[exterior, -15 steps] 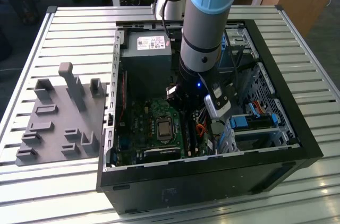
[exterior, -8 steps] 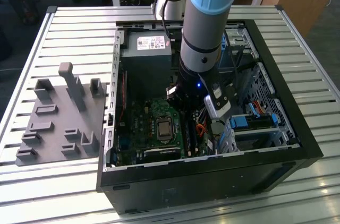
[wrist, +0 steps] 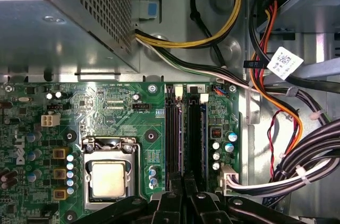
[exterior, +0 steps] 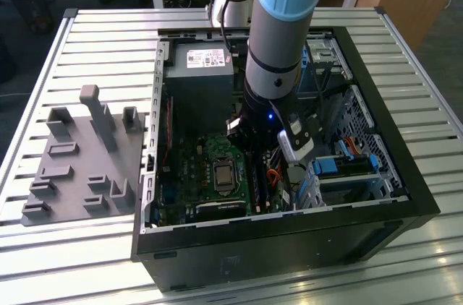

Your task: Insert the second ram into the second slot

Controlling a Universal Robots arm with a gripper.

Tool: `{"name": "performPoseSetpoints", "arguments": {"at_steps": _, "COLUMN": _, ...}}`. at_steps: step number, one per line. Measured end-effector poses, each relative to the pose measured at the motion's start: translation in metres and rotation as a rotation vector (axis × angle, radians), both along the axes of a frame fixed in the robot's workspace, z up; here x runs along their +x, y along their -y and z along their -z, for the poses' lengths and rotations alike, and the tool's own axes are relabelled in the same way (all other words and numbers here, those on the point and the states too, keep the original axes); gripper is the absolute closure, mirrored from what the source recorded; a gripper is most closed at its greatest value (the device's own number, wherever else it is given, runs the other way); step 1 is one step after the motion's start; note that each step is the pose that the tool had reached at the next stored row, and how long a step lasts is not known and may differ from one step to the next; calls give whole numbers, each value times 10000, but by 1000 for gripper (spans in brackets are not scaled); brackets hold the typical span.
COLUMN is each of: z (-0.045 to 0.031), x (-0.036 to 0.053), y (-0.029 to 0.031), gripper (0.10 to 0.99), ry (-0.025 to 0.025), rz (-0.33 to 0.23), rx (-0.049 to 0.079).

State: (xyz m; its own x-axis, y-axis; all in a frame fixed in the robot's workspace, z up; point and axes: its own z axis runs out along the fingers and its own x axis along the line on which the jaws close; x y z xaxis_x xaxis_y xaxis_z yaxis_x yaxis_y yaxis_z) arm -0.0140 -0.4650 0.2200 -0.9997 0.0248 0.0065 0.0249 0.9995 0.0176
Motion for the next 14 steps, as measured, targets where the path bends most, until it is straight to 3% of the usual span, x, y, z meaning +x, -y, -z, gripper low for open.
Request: {"name": "performPoseSetpoints", "arguments": {"at_steps": 14, "z": 2, "x": -1, "y": 0, "gripper": 953, "ry": 2, "rz": 3, "rx": -13}}
